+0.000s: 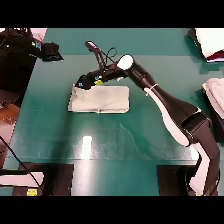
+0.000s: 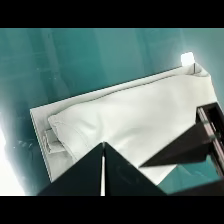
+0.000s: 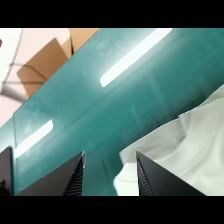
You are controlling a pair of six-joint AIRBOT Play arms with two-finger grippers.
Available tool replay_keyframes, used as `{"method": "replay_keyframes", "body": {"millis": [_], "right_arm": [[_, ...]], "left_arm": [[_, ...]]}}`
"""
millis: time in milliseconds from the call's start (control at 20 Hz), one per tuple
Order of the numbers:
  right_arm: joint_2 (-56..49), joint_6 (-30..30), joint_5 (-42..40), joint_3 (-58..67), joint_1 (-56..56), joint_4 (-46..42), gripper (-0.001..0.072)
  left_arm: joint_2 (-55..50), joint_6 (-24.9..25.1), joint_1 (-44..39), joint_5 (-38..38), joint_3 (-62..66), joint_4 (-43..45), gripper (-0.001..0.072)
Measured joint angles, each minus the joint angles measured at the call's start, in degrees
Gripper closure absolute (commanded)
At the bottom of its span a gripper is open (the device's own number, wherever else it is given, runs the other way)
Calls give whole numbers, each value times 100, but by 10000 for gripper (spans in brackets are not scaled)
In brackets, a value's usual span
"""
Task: Fold the shirts.
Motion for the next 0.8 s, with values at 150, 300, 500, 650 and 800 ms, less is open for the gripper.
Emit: {"method": "replay_keyframes", "body": {"millis": [150, 300, 500, 650, 800], "right_arm": [[420, -26, 227, -535, -409, -240, 331], [962, 125, 999, -1362, -1174, -619, 337], [1784, 481, 1296, -2927, -2249, -807, 312], [2179, 713, 1025, -3976, -2745, -706, -3], [2210, 813, 776, -4634, -2894, -190, 5]], "left_arm": [[31, 26, 26, -136, 0, 33, 682], [39, 70, 31, -205, 0, 42, 681], [42, 92, 31, -240, -4, 44, 682], [42, 101, 33, -238, -26, 46, 682], [42, 107, 31, -223, -35, 46, 682]]}}
